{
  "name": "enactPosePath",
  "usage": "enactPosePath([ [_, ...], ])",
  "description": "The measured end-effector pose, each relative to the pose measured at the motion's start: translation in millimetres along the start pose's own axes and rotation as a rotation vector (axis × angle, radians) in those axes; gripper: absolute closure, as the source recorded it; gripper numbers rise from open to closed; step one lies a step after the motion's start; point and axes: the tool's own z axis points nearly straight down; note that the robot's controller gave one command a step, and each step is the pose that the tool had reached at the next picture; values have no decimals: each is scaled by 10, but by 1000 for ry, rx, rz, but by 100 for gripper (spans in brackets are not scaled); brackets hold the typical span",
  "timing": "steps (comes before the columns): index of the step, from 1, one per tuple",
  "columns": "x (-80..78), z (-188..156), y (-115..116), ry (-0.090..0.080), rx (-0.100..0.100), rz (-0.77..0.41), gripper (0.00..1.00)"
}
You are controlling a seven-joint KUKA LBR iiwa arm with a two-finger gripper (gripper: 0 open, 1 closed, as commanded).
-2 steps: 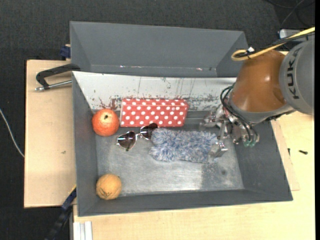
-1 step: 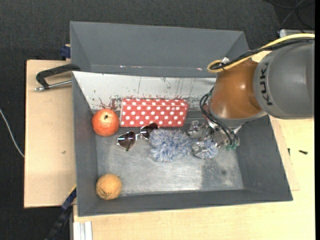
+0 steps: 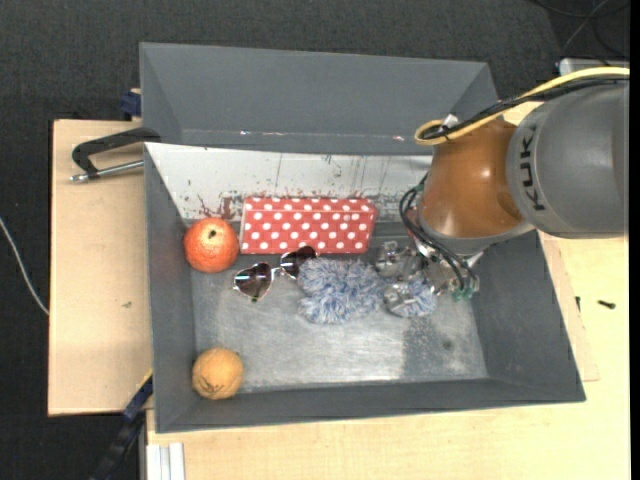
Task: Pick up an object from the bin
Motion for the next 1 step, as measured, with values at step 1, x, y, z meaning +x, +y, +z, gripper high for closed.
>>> enactPosePath([
  [1, -110, -1633, 104, -1, 1, -2, 100],
])
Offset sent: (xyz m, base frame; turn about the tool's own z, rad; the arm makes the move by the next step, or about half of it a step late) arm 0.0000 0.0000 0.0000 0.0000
